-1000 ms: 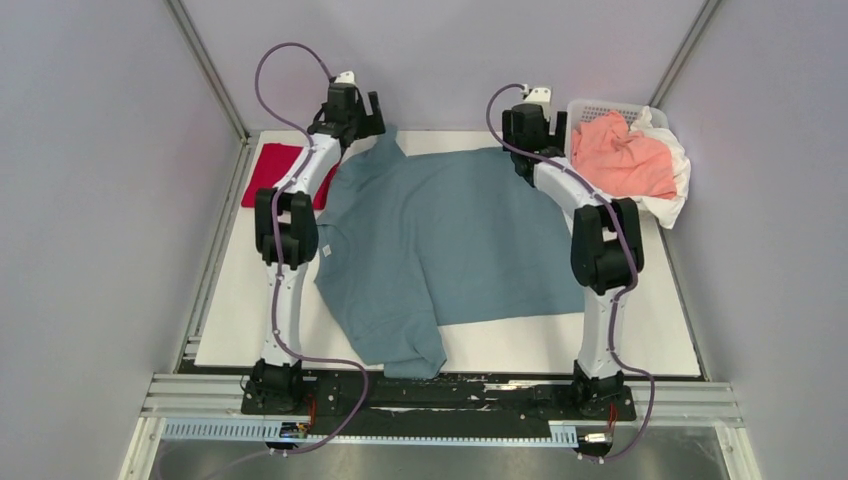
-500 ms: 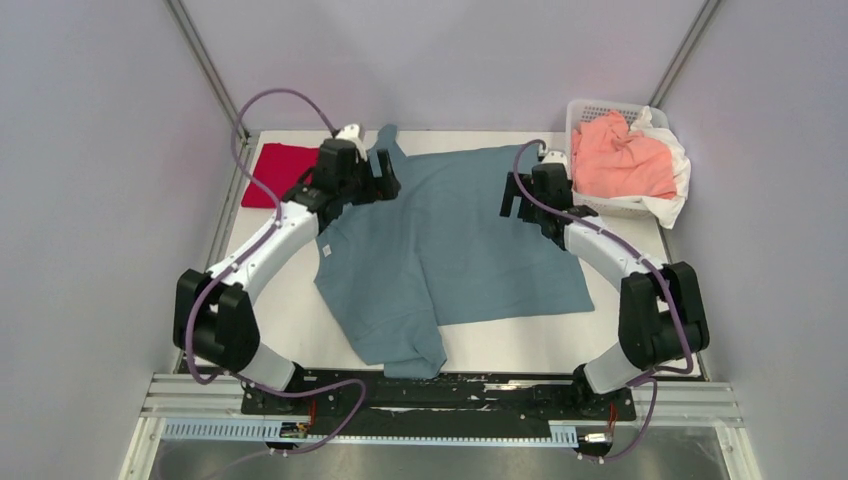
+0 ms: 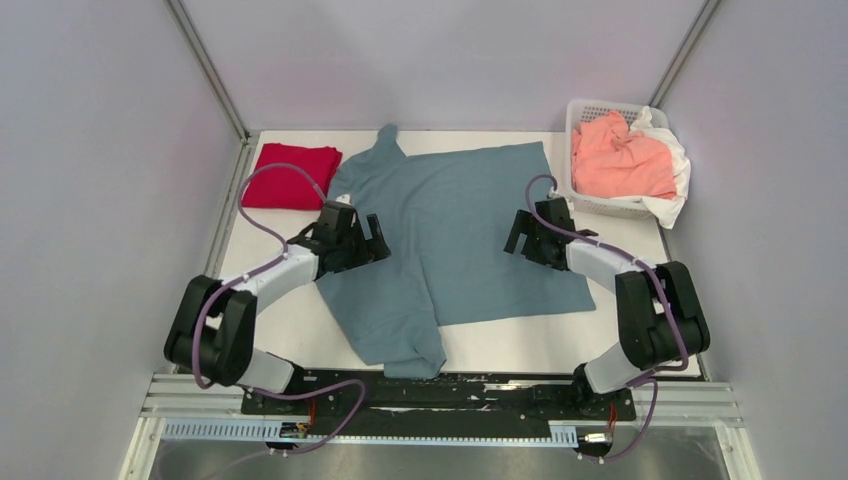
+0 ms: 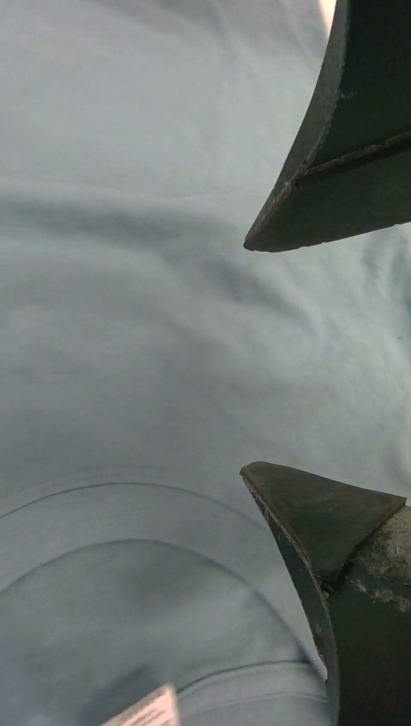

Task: Fold and stack the t-shirts
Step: Grab the side of the flattened tshirt closest away from the robot with both arms

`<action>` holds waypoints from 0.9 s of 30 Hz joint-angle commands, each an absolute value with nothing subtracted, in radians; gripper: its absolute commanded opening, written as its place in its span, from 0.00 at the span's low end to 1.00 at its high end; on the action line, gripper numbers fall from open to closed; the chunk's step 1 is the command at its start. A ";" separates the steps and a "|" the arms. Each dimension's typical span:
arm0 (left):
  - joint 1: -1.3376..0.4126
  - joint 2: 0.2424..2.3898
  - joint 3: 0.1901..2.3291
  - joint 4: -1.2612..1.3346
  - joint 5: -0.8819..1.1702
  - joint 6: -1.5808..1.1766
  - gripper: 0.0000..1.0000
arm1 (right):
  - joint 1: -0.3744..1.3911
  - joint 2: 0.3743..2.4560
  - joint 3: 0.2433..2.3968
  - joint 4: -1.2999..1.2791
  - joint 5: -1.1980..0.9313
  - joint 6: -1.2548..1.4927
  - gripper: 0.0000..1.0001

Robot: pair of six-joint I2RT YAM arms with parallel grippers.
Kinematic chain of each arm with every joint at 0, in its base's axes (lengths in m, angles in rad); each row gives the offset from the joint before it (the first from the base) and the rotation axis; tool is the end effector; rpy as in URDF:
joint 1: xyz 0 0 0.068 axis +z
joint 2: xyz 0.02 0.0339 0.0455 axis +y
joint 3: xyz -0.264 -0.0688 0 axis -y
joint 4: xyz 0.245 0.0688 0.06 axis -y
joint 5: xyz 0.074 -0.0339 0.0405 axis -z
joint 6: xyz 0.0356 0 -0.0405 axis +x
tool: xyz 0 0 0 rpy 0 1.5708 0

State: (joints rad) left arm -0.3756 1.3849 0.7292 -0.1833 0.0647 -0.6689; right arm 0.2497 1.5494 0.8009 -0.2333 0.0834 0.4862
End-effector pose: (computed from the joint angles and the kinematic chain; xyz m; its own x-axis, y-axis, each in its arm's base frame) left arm 0.2551 -0.1031 0.1896 -0.7949 -0.3518 -0.4944 -0.1105 0.8851 -0.4521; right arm 0.2871 0.0702 0.1636 -0.8065 0.2749 -0.5235 0.1984 0.9598 0.1983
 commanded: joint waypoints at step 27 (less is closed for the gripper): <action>-0.318 1.724 1.347 -0.411 -0.008 -0.591 1.00 | 0.193 1.454 0.854 -0.268 0.150 0.541 1.00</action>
